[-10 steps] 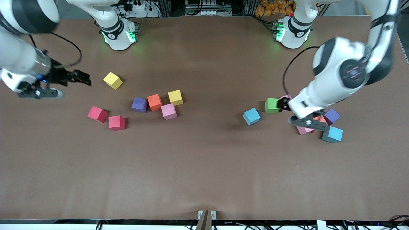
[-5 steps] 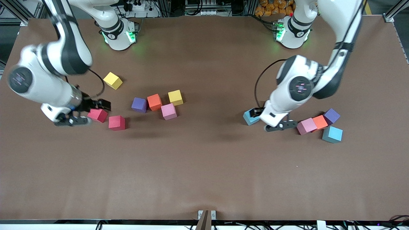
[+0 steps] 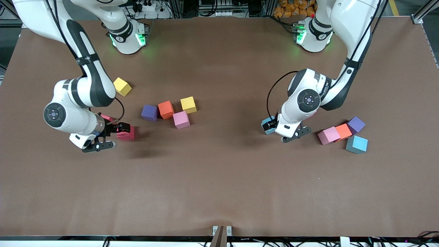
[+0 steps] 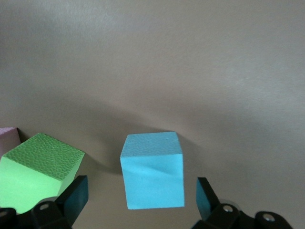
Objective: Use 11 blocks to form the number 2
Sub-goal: 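Close the right gripper on the red cube while the left gripper grasps the cyan cube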
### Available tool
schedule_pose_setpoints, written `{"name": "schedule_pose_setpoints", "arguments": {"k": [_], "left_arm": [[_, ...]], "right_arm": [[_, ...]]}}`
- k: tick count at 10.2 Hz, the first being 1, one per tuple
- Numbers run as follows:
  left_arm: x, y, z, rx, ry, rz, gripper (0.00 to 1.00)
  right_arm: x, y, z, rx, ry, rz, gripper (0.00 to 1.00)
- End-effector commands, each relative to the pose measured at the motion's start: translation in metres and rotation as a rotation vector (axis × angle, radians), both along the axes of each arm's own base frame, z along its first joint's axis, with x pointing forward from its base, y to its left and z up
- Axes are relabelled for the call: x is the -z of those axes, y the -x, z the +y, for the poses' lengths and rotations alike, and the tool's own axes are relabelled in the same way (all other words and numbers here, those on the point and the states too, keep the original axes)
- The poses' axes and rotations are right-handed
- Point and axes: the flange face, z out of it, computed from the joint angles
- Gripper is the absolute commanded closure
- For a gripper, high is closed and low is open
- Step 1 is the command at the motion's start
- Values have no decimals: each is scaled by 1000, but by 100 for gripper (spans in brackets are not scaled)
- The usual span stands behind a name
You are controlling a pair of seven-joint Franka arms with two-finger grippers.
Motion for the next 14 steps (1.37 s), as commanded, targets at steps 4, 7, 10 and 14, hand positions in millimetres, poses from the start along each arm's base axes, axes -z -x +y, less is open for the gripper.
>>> {"name": "schedule_pose_setpoints", "arguments": {"k": [4, 7, 10, 14], "left_arm": [[17, 6, -2, -79, -2, -12, 0], [27, 8, -7, -84, 1, -8, 0], [40, 11, -14, -82, 7, -7, 0], [50, 24, -36, -41, 13, -10, 65]], "right_arm": [[57, 33, -5, -4, 1, -49, 0], [63, 35, -9, 2, 2, -38, 0], [69, 36, -10, 6, 3, -17, 5], [55, 29, -7, -19, -2, 40, 91]]}}
